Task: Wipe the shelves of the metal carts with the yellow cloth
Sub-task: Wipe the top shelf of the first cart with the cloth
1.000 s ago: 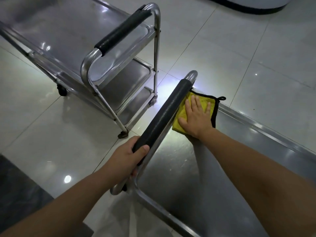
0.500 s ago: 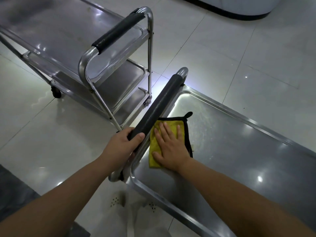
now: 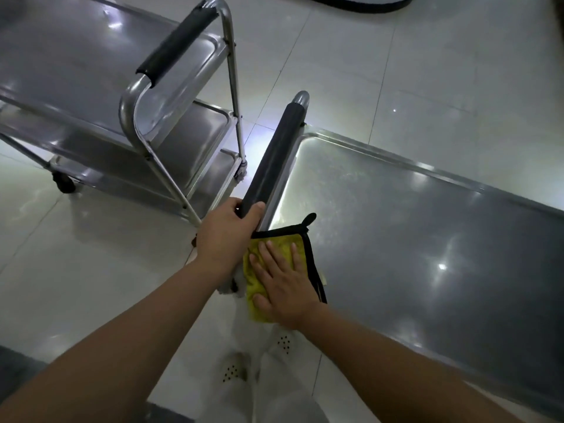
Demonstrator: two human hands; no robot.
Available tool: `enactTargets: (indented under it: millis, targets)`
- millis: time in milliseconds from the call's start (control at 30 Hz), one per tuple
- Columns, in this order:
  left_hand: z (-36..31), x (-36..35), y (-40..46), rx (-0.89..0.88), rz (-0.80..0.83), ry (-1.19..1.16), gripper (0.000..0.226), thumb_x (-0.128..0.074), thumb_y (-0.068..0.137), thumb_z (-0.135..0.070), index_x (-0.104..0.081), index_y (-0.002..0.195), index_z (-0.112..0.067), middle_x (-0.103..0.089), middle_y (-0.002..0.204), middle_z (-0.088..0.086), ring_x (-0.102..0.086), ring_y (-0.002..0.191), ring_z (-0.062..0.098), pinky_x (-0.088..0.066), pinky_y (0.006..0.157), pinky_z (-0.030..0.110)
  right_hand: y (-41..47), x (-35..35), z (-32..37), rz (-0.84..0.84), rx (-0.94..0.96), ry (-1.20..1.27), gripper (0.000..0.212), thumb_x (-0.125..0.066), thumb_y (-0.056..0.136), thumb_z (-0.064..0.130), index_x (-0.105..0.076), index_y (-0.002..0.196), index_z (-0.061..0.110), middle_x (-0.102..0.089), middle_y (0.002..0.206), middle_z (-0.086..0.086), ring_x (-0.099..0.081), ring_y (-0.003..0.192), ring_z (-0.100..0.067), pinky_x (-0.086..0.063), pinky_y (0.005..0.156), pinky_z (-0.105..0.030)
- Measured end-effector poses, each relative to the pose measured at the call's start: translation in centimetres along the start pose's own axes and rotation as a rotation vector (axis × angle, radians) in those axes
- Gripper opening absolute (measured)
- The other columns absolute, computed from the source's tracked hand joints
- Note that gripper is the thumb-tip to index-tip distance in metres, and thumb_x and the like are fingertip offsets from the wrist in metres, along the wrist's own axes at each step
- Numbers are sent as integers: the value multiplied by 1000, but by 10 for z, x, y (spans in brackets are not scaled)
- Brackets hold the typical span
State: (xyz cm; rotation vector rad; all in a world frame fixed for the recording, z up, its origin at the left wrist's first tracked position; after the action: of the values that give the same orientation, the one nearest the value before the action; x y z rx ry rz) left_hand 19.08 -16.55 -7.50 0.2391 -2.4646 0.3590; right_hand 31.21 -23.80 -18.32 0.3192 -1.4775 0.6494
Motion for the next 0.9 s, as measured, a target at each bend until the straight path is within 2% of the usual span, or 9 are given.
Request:
enactTargets:
  millis: [100,233,333,467,567,733,833,900]
  targets:
    - [-2,2,-3,-19,-8,52,35,-51,88,-56,-59,82,-23,-59,69,-8,-56,68,9,-39,58,28,-14,-4,7,25,11,-3,69,-30,91,55,-29,150,19,-22,158,-10,-14,147,-29,-10,110,-60]
    - [0,2,-5,-42,15,86,41,-47,88,-59,-60,83,-21,-60,72,-6,-56,70,15,-38,60,29,-42,-6,6,21,2,16,68,-34,90,54,-29,150,23,-22,159,-7,-15,147,-27,-8,112,-57]
    - [-3,4,-8,-79,17,103,42,-46,89,-59,-61,83,-20,-59,71,-6,-53,66,11,-32,54,27,-66,-6,-7,15,-56,20,69,-40,87,54,-31,149,25,-26,157,-6,-19,146,-26,-11,112,-55]
    - [-8,5,-12,-121,11,208,35,-49,87,-55,-59,87,-21,-59,73,-3,-55,69,18,-39,60,29,-104,-12,-34,70,-175,6,72,-40,84,56,-31,148,24,-30,155,-8,-26,144,-27,-14,111,-55]
    - [-12,4,-15,-168,23,259,32,-52,85,-53,-57,88,-21,-58,74,-1,-57,72,22,-44,63,31,-136,-16,-56,106,-295,12,78,-40,82,58,-25,150,24,-27,156,-8,-26,143,-28,-12,111,-53]
    - [-20,5,-18,-269,13,216,18,-56,84,-47,-57,91,-31,-55,86,-4,-54,75,18,-35,56,25,-182,-20,-85,103,-457,92,85,-39,83,63,-4,153,30,-18,157,-6,-13,145,-26,-8,113,-49]
    - [-18,2,-14,-321,-7,269,30,-53,84,-49,-57,101,-24,-52,96,-1,-52,85,21,-45,67,35,-207,-27,-102,147,-579,140,80,-30,87,67,-1,153,31,-14,159,-7,-5,146,-22,0,114,-44]
    - [-16,-1,-10,-355,-6,297,41,-51,85,-50,-55,112,-20,-54,103,2,-53,93,23,-51,73,42,-218,-26,-111,158,-639,153,83,-6,85,76,0,152,28,2,160,-3,6,147,-18,12,115,-40]
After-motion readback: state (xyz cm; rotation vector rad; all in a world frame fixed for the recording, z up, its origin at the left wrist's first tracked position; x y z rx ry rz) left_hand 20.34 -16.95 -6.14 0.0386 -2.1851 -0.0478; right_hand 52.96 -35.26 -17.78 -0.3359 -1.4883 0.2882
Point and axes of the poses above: each hand's wrist, its own y-axis towards the middle knuckle, its own x-axis out of the back of the hand, z = x × y, the point moved 8 cm from there along y, towards the middle knuckle
